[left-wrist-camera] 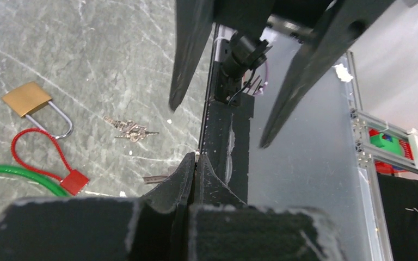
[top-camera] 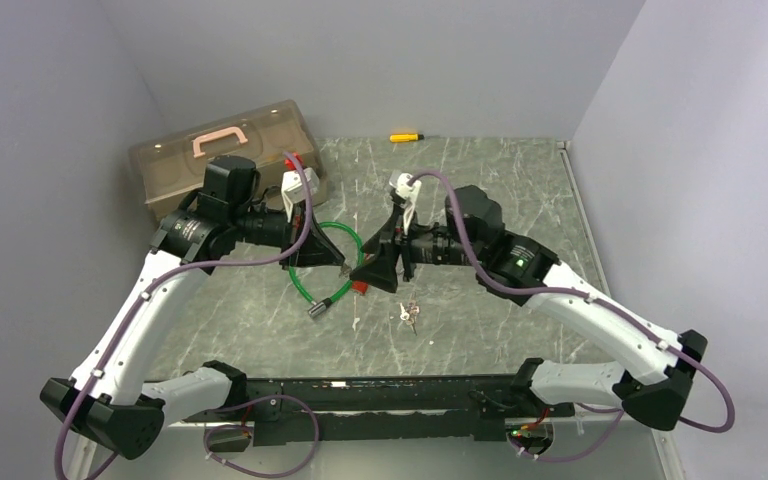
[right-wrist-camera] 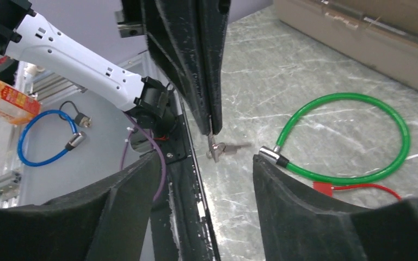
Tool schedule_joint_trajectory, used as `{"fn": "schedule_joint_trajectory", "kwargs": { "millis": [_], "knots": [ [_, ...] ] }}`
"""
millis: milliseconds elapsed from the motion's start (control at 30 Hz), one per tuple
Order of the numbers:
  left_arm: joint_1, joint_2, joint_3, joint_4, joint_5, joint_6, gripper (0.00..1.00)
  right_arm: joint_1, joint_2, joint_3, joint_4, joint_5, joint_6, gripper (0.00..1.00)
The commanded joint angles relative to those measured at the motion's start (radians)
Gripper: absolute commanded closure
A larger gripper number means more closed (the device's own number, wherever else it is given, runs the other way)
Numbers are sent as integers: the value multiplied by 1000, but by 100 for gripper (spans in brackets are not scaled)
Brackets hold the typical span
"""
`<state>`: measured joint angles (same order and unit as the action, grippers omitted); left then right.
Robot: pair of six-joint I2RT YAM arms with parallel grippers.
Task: Unlock with the key
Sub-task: Pick up the key from the center of the board.
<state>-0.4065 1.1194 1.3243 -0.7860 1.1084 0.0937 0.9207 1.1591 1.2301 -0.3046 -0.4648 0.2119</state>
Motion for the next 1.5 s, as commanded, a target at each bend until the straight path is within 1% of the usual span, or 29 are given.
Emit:
{"fn": "schedule_joint_trajectory", "kwargs": {
  "millis": [0, 67, 133, 200, 300, 367, 433, 533, 633, 733, 867, 1000, 1200, 1467],
  "knots": [
    [-3, -12, 51, -53, -59, 96, 100, -1, -99, -12, 37, 30, -20, 31],
    [-3, -7, 70, -67, -62, 114, 100, -9, -132, -29, 37, 23, -27, 29],
    [-3, -7, 96, -72, -49, 121, 100, -24, -158, -51, 51, -7, -32, 29],
    [-4, -21, 105, -43, -25, 114, 100, -36, -168, -72, 79, -58, -33, 30],
    [-5, -72, 76, 67, -2, 60, 100, -57, -155, -91, 147, -140, -12, 34],
    [-5, -110, 45, 157, 5, -1, 100, -68, -137, -94, 203, -190, 9, 37],
    [-5, -142, 14, 222, 14, -61, 100, -74, -126, -96, 276, -229, 32, 38],
    [-5, -172, -18, 275, 19, -138, 100, -79, -117, -94, 370, -269, 63, 39],
    [-5, -186, -33, 310, 29, -183, 100, -78, -109, -93, 426, -285, 85, 44],
    [-5, -191, -42, 332, 40, -217, 100, -81, -94, -95, 475, -300, 115, 48],
    [-4, -193, -47, 356, 41, -236, 100, -79, -70, -101, 541, -331, 159, 57],
    [-4, -196, -50, 375, 40, -258, 100, -79, -47, -100, 554, -351, 177, 67],
    [-5, -199, -51, 388, 45, -279, 100, -79, -41, -111, 561, -344, 181, 71],
    [-5, -189, -37, 397, 43, -294, 100, -79, -4, -104, 605, -387, 208, 75]
  ]
}}
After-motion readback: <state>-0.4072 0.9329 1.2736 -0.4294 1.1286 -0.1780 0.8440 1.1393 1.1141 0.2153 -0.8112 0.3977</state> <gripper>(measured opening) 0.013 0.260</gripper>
